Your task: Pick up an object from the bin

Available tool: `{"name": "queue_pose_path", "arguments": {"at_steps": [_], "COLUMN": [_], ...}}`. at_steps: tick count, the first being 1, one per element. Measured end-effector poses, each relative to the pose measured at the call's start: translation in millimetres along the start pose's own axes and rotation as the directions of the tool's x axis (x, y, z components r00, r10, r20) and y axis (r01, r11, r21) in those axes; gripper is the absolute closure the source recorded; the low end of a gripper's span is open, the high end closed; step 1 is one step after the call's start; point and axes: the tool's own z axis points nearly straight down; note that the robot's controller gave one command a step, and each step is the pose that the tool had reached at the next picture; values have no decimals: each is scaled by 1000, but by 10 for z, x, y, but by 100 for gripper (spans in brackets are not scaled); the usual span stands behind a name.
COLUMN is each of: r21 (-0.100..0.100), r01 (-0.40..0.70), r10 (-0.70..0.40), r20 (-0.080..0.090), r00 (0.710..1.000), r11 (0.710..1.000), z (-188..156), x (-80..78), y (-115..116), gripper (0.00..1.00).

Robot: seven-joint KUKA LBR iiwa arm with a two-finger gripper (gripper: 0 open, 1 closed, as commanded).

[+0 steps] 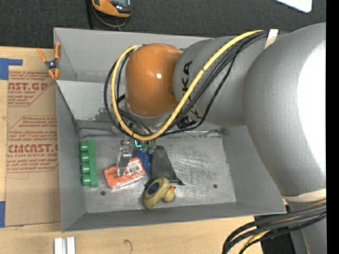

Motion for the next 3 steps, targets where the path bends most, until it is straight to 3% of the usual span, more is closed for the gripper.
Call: {"name": "queue_pose_path", "arguments": {"at_steps": [1,2,3], "r21": [-1,-3,0], "r01": [-1,121,54], "r10": [1,-121,-54], "r20": [5,15,4], "r00": [1000,993,999], "r11": [1000,993,999], "z": [-25,253,793], "x": [-18,110,315], "y": [-6,-269,-682], "gripper": [0,0,100]}}
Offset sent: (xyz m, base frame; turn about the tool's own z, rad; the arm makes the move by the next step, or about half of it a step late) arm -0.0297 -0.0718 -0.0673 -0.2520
